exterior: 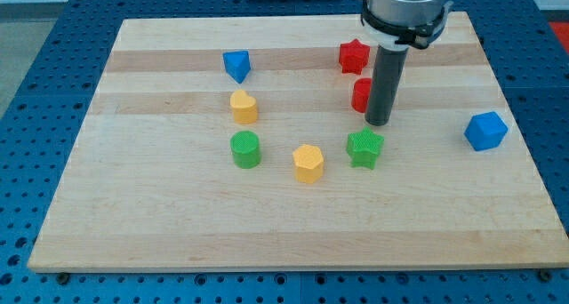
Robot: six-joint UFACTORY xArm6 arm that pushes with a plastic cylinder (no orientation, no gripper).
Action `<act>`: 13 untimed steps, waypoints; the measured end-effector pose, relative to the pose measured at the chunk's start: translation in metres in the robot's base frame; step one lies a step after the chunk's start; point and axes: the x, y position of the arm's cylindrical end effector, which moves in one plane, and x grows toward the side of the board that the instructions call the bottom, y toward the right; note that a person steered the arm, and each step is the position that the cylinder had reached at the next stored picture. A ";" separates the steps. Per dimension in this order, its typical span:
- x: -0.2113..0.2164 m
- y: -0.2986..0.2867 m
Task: Move the green star below the red circle
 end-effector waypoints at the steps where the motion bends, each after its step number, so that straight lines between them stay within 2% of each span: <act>1: 0.011 0.004; 8: 0.111 0.019; 13: 0.111 -0.024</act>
